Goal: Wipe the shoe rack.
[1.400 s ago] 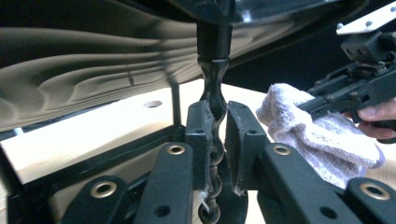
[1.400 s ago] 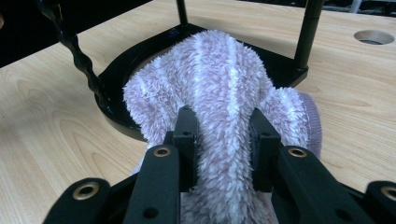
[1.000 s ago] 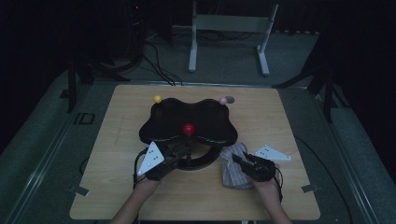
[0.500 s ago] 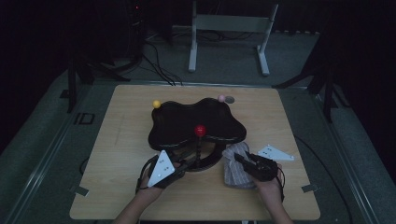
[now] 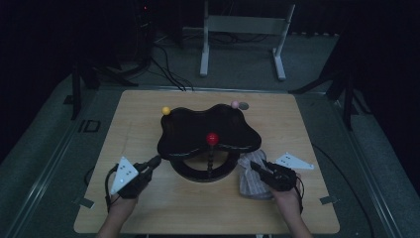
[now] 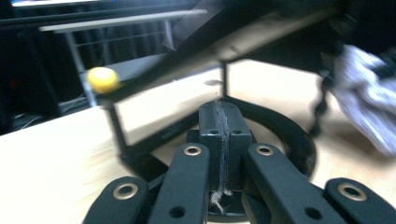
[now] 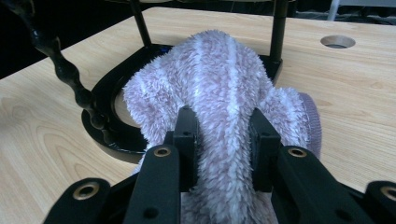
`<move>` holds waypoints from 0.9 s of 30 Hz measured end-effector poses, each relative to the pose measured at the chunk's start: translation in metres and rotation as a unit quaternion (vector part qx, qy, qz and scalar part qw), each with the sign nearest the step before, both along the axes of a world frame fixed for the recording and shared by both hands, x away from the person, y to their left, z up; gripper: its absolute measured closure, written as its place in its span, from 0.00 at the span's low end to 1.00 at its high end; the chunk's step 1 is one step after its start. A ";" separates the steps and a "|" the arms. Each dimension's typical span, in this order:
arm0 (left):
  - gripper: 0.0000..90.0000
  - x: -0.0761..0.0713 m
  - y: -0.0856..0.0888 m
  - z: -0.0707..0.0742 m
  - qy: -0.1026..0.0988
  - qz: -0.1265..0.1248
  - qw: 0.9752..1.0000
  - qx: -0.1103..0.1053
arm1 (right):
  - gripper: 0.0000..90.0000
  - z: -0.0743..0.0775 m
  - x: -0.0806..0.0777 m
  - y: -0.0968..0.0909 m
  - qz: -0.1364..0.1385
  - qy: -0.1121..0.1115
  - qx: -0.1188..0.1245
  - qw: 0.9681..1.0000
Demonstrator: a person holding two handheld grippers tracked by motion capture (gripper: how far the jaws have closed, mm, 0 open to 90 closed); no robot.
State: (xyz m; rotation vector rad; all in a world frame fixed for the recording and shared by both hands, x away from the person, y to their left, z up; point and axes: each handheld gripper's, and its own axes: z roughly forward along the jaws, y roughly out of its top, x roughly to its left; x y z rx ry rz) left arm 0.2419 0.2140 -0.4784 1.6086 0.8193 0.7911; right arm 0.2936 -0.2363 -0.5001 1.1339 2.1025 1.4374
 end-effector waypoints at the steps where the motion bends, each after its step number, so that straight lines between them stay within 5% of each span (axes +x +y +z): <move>1: 1.00 0.000 0.002 0.004 -0.006 0.006 1.000 -0.004 | 0.78 0.000 0.000 -0.001 -0.001 0.001 0.001 1.000; 7: 1.00 0.007 -0.002 0.022 -0.015 -0.007 1.000 0.008 | 0.78 0.000 0.000 -0.002 0.000 0.002 0.003 1.000; 19: 0.99 0.002 -0.018 0.024 -0.016 -0.043 0.999 0.021 | 0.78 -0.002 -0.009 -0.010 0.003 0.005 -0.006 1.000; 27: 0.97 -0.004 -0.044 0.025 -0.014 -0.089 0.996 0.029 | 0.78 0.001 -0.011 -0.009 0.008 0.000 -0.001 1.000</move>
